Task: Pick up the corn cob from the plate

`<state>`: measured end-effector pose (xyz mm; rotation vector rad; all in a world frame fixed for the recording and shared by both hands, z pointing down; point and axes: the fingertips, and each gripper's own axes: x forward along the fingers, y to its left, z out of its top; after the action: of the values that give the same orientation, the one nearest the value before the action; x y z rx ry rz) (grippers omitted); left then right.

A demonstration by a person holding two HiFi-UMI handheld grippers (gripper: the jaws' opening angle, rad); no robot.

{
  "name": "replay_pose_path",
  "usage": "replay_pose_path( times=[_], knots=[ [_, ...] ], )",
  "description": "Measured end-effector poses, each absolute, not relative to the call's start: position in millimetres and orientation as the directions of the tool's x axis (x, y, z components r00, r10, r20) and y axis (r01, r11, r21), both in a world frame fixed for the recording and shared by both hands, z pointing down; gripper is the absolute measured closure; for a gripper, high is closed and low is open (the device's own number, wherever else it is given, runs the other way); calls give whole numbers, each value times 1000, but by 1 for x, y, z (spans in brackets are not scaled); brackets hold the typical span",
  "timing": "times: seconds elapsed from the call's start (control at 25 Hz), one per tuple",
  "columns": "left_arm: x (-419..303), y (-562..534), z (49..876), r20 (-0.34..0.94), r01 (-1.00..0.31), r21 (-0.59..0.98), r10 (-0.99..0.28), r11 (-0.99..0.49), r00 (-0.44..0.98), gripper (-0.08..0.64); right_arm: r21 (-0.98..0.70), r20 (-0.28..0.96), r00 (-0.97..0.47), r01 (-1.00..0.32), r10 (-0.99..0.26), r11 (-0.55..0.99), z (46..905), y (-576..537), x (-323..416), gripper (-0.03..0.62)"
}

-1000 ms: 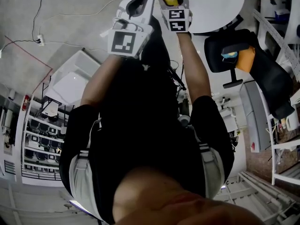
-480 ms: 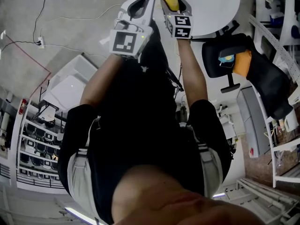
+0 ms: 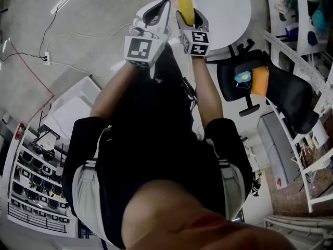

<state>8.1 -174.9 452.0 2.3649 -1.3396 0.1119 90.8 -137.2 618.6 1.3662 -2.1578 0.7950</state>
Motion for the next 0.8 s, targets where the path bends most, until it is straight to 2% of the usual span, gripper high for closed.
replay_pose_path(
  times=[0.32,0.8],
  knots=[
    [-10,-163,397,192,-838,244,-823,-488,535,554,-207,533,-389,-921,-752,329,531,-143,87,334],
    [-20,-129,327,90,-837,232,-846,-495,525,554,-181,380,-359,-932,-852,313,430,-117,86,334]
  ],
)
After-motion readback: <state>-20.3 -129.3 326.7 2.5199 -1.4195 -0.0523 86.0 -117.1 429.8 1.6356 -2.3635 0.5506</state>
